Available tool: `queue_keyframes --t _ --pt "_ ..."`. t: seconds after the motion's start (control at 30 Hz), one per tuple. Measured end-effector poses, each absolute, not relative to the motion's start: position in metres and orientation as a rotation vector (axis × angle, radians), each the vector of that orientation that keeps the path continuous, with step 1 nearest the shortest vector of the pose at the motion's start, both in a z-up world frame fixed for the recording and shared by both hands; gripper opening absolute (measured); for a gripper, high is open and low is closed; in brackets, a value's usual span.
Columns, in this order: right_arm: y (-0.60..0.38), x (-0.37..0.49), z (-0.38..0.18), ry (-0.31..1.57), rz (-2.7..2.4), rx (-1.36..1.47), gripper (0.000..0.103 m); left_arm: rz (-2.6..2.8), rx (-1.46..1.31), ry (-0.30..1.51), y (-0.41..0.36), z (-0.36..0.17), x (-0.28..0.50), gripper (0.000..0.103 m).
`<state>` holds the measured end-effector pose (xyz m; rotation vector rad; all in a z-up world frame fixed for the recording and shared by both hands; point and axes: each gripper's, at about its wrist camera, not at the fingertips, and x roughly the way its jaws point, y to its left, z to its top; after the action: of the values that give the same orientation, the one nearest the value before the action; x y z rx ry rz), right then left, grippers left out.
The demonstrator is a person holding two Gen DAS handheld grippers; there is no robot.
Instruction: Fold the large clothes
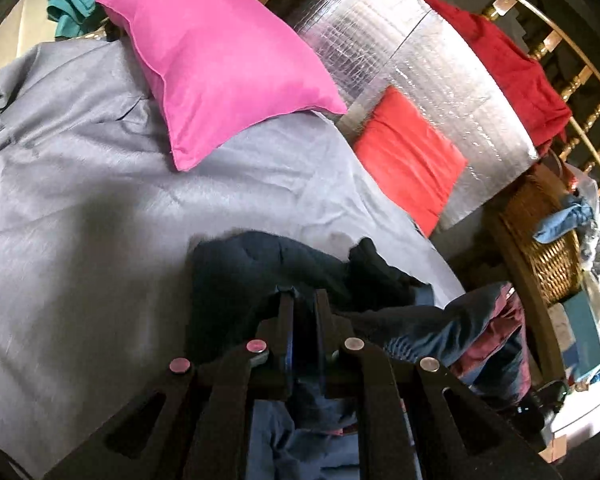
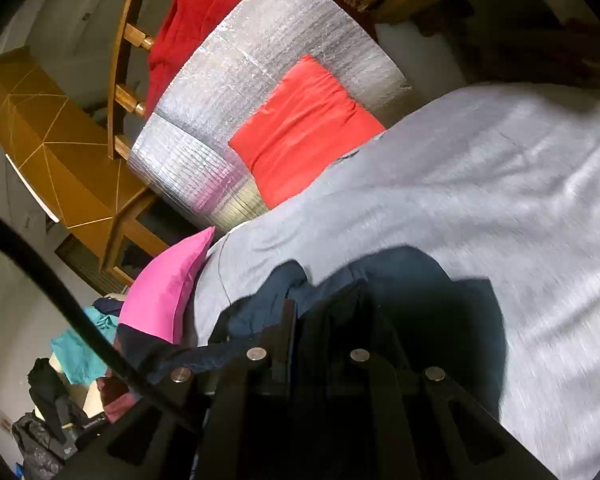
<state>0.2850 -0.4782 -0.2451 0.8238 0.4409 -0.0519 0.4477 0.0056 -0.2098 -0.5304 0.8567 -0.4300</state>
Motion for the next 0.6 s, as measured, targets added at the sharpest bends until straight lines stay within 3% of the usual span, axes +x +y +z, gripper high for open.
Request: queue_keyframes --t 0.13,0.27,0.3,0.33,0.4,0.5,0.6 --pt "-0.489 0.303 -0.255 0.473 -0.066 0.870 0.011 -0.425 -0.554 0.895 0.000 -0.222 0.476 0.011" --pt "-0.509 0.320 -0.275 0.519 -0.020 1.014 0.024 -0.430 -0.608 0.945 0.001 -0.234 0.494 0.022" --pt "-0.514 0.324 -0.281 0.519 0.006 1.062 0.027 -0.427 -0.632 0.940 0.003 -0.234 0.496 0.039" --pt "-0.517 0.325 -0.283 0.513 0.023 1.081 0.036 -0.421 -0.655 0.914 0.008 -0.233 0.495 0.068" --pt "-0.523 0.324 -0.283 0.460 0.073 1.130 0.065 -0.400 -0.712 0.818 0.024 -0.225 0.488 0.090" --pt "-0.527 0.308 -0.269 0.330 0.047 1.128 0.090 -0.406 -0.800 0.691 0.045 -0.209 0.475 0.092" --pt "-0.522 0.299 -0.250 0.328 0.041 1.049 0.090 -0.383 -0.742 0.744 0.040 -0.202 0.471 0.092"
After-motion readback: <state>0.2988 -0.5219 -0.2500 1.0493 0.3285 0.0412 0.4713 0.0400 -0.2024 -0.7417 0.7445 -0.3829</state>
